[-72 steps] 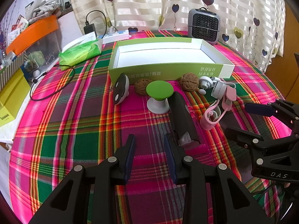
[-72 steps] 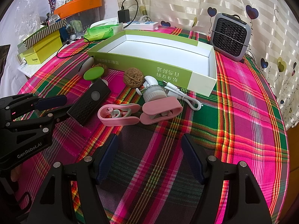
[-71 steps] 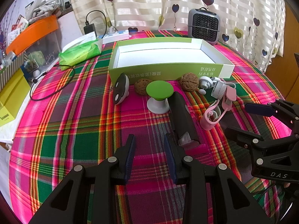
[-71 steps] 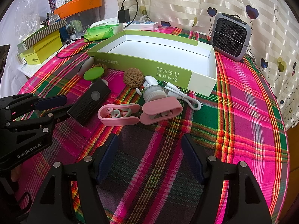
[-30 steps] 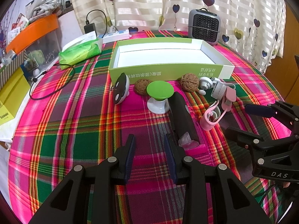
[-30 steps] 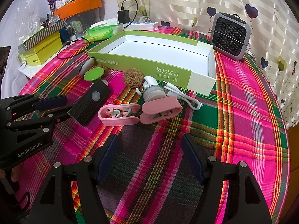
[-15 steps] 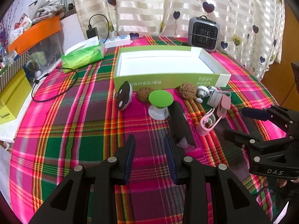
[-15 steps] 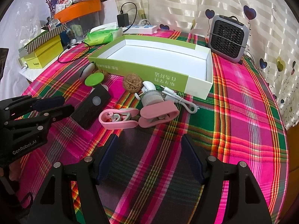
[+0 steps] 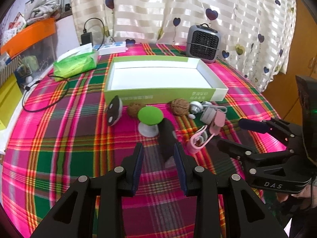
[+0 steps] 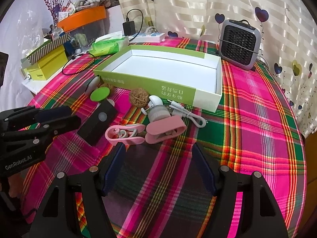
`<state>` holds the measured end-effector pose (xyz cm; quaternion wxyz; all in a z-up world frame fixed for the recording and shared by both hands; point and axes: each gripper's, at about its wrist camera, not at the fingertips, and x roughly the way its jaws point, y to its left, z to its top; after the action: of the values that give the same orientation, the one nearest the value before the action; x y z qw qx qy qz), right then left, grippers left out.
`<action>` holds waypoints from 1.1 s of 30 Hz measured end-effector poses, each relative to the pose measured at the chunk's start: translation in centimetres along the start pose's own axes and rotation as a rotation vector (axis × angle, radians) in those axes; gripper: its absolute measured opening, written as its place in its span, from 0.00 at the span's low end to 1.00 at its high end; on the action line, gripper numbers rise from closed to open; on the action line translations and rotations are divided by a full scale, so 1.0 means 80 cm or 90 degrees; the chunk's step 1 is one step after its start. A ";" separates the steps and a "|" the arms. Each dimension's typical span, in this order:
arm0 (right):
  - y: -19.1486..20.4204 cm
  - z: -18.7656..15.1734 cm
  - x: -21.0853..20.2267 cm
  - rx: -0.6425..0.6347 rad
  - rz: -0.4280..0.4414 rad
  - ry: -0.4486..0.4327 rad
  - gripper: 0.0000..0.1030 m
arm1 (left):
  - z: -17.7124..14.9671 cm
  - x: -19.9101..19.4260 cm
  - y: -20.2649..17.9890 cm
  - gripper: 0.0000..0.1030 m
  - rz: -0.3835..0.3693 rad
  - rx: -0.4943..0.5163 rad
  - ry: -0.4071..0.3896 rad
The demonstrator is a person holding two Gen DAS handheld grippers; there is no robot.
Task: Organize objects
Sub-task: 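Grasp the black stapler with the left tool while the right tool grasps the pink clip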
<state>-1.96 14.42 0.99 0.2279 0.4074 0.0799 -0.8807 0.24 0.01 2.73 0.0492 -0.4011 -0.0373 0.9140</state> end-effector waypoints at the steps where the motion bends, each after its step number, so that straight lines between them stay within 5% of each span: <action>1: -0.001 0.000 0.000 0.001 0.000 -0.001 0.68 | 0.001 0.001 -0.001 0.29 -0.004 -0.001 0.000; 21: -0.017 0.022 0.022 0.054 0.013 -0.013 0.64 | 0.002 0.045 -0.006 0.26 -0.042 -0.014 0.048; 27: -0.027 0.017 0.026 0.065 0.008 0.001 0.32 | 0.003 0.049 -0.004 0.26 -0.047 -0.016 0.049; 33: -0.038 0.012 0.021 0.072 0.001 0.002 0.31 | 0.004 0.050 -0.002 0.22 -0.045 -0.019 0.049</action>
<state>-4.96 16.27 0.22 0.2048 0.4211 0.0300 -0.8831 -2.69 0.61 0.07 0.0770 -0.4354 -0.0631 0.8947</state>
